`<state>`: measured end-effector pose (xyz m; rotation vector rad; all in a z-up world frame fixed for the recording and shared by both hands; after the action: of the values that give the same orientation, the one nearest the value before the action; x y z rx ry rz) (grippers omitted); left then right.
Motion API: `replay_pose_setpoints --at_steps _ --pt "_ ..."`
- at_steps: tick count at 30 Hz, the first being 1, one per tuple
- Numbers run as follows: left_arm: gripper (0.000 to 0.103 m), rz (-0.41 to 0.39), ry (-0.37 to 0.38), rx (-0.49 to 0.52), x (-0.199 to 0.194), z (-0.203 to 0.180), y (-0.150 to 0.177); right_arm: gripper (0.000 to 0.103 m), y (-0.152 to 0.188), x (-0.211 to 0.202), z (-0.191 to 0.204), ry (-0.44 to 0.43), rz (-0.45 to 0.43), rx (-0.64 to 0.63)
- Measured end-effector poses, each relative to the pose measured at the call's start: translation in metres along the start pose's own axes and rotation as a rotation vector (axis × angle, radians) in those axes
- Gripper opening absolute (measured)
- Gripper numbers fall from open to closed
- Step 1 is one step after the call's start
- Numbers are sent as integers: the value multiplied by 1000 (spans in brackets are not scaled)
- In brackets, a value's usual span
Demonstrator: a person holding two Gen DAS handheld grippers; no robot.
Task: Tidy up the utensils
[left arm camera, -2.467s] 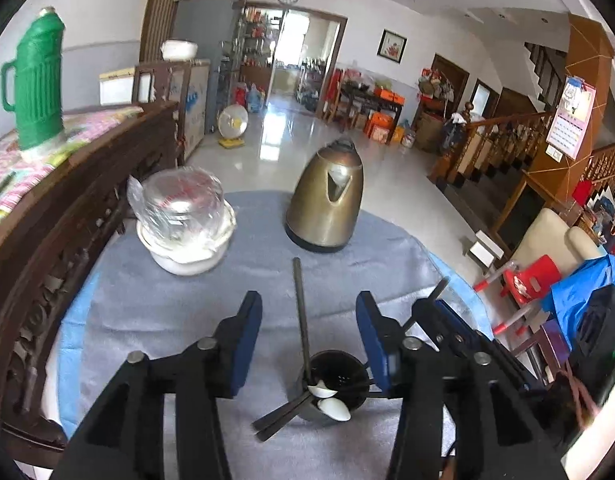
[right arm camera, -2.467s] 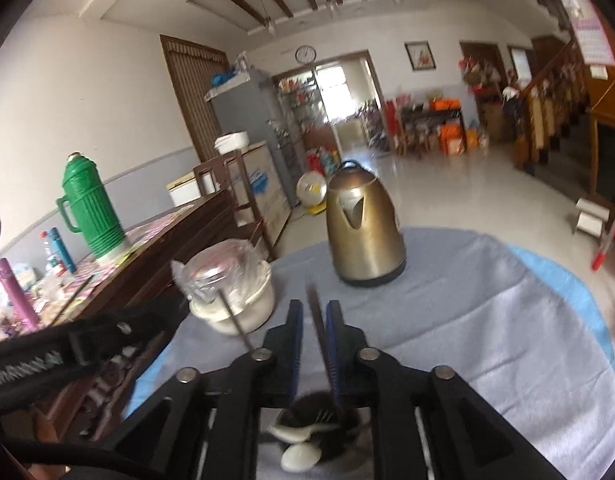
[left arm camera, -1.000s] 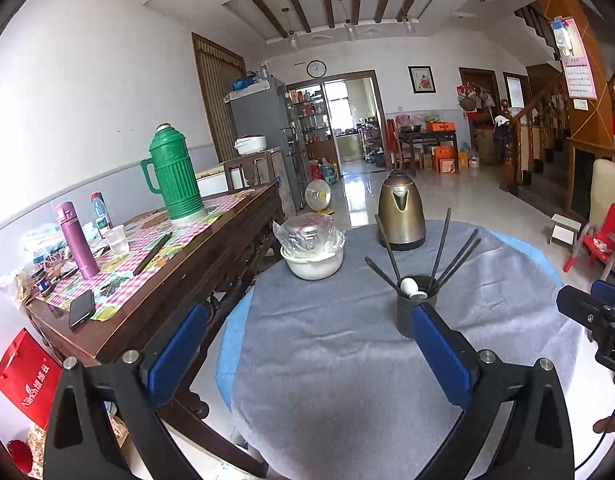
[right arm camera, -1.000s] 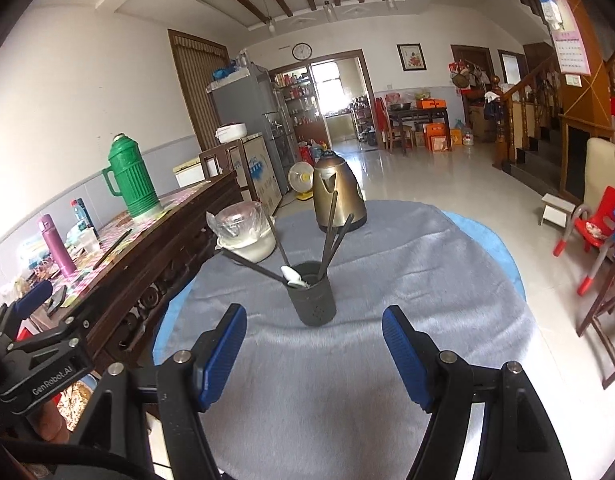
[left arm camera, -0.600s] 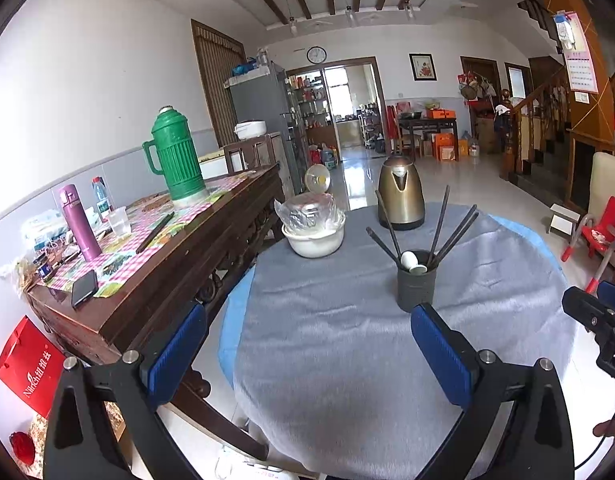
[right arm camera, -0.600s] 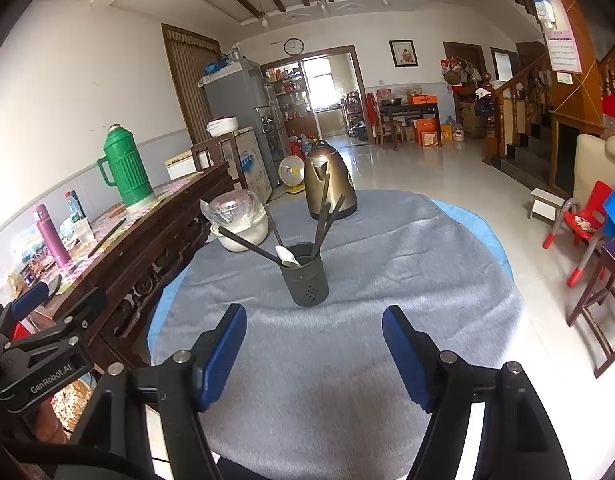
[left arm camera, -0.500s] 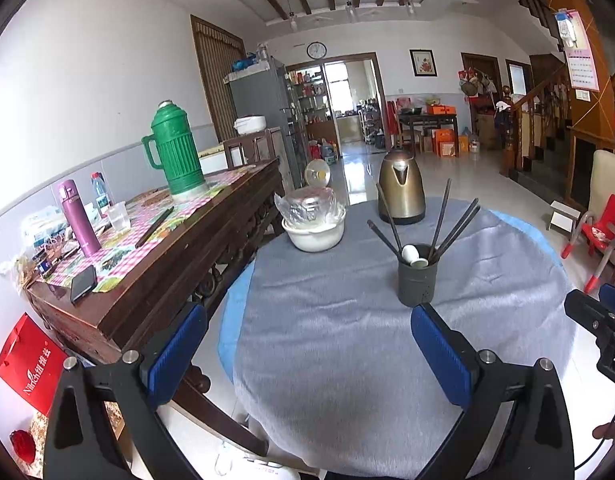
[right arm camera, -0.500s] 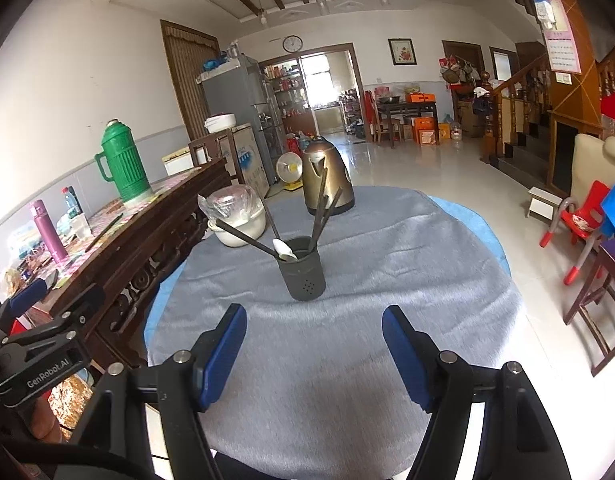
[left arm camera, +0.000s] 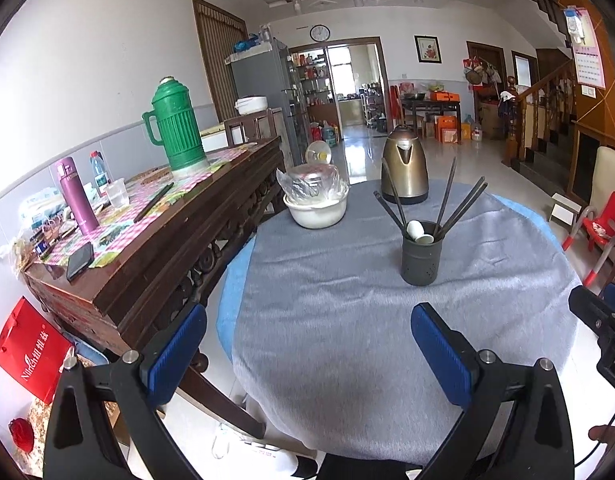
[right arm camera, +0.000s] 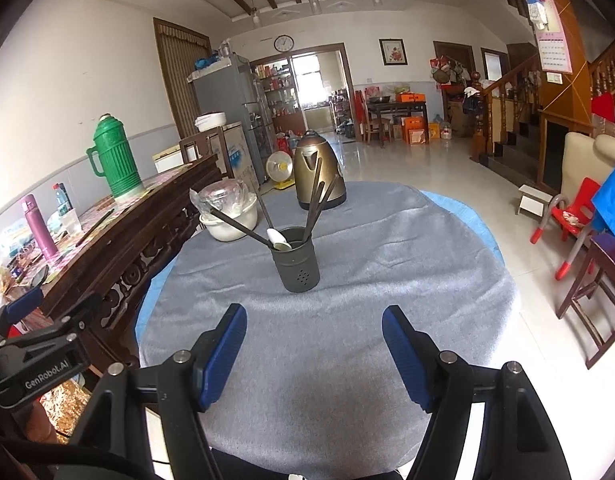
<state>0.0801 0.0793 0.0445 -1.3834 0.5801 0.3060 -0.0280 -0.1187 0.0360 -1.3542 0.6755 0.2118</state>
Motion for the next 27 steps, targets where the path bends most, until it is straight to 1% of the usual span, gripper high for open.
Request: replay_pose_setpoints --at_steps 18,27 --pt "102 7 4 -8 1 4 4 74 1 -5 5 12 -13 -24" --pt "102 0 15 -4 -3 -2 3 74 0 -10 2 22 -24 -29"
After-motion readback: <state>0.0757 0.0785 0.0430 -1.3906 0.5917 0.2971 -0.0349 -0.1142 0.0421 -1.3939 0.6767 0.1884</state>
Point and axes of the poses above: each gripper's, at about its wrist camera, not at the fingertips, and x roughly the way its jaws point, z to its left, y to its underside, the point moved 9 cm from there along x, roughly the way its jaws point, and after that the axes turned 10 degrees about y, right-handed, at the moved point
